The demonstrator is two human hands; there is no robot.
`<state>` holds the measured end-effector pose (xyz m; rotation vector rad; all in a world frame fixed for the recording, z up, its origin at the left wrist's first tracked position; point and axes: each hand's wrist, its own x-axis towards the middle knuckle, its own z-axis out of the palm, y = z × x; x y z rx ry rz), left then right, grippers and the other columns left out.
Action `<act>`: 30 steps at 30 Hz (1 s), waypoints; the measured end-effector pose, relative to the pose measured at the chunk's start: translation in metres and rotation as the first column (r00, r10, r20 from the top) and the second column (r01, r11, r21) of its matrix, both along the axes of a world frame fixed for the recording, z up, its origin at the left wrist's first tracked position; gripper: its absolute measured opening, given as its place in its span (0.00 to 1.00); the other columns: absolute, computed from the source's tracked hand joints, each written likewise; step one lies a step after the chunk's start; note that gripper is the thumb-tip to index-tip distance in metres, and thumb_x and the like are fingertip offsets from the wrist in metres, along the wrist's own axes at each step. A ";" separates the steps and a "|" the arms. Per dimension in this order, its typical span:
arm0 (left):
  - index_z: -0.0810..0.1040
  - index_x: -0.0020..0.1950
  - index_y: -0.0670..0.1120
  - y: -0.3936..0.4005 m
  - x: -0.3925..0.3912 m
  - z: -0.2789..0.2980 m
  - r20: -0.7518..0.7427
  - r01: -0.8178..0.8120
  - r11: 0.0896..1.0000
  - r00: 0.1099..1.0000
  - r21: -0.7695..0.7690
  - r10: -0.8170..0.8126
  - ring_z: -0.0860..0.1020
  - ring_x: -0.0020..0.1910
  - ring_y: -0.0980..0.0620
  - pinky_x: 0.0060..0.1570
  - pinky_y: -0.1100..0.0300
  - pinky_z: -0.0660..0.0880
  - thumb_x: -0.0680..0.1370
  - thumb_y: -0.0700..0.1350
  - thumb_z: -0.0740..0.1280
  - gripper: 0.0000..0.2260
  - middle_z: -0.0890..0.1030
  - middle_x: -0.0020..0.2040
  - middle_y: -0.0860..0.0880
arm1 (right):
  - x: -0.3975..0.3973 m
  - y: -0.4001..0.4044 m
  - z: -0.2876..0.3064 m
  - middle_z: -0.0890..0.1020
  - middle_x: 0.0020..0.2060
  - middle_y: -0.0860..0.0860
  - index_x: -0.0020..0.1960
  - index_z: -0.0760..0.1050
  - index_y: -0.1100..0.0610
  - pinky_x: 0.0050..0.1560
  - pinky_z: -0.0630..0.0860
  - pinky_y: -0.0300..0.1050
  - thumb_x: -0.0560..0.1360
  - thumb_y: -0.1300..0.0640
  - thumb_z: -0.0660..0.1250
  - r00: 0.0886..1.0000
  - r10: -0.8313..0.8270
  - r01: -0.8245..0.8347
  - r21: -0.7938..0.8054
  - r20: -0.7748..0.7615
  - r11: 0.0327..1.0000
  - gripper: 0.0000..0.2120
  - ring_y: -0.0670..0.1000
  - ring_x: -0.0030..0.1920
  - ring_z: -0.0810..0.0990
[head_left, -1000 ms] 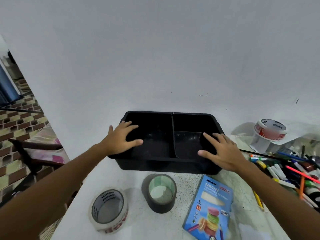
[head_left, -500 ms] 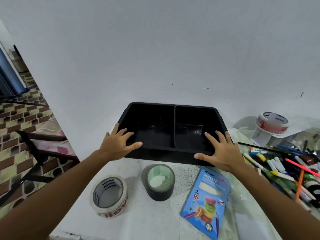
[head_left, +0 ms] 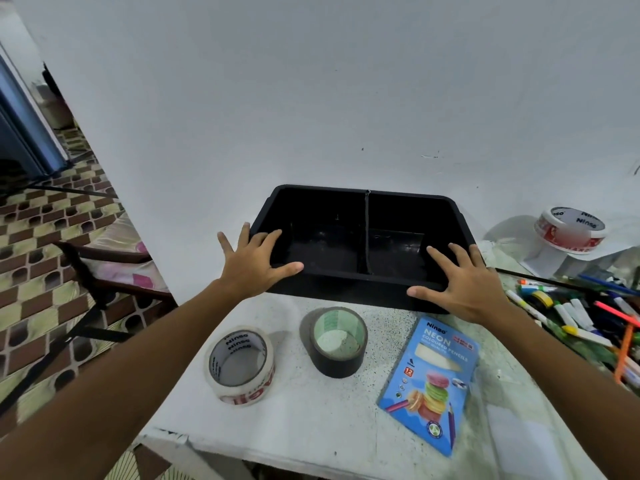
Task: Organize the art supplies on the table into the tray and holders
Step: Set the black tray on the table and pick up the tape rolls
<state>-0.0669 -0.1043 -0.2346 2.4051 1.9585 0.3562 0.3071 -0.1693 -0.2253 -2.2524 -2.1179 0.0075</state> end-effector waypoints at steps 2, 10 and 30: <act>0.56 0.77 0.51 -0.007 0.003 0.004 0.034 -0.045 0.999 0.998 -0.010 0.046 0.47 0.77 0.40 0.67 0.29 0.40 0.67 0.79 0.47 0.47 0.63 0.75 0.45 | 0.001 0.000 0.005 0.51 0.78 0.53 0.77 0.44 0.39 0.70 0.58 0.67 0.53 0.14 0.36 0.999 0.029 -0.027 -0.075 0.019 0.997 0.57 0.63 0.77 0.48; 0.71 0.70 0.43 -0.070 -0.019 0.011 0.122 0.186 0.932 0.965 0.311 -0.233 0.73 0.58 0.46 0.54 0.45 0.75 0.73 0.68 0.58 0.35 0.78 0.58 0.45 | -0.055 -0.024 0.039 0.58 0.76 0.52 0.78 0.41 0.43 0.72 0.61 0.53 0.69 0.30 0.64 0.890 0.447 -0.448 -0.004 0.090 0.894 0.48 0.54 0.74 0.58; 0.55 0.76 0.60 -0.129 -0.047 0.031 0.104 0.281 0.894 0.960 -0.349 -0.261 0.64 0.64 0.56 0.64 0.60 0.68 0.59 0.65 0.78 0.52 0.64 0.65 0.57 | -0.135 -0.045 0.031 0.56 0.71 0.48 0.76 0.49 0.36 0.63 0.66 0.42 0.65 0.36 0.74 0.626 0.757 -0.780 -0.143 -0.187 0.609 0.48 0.50 0.67 0.62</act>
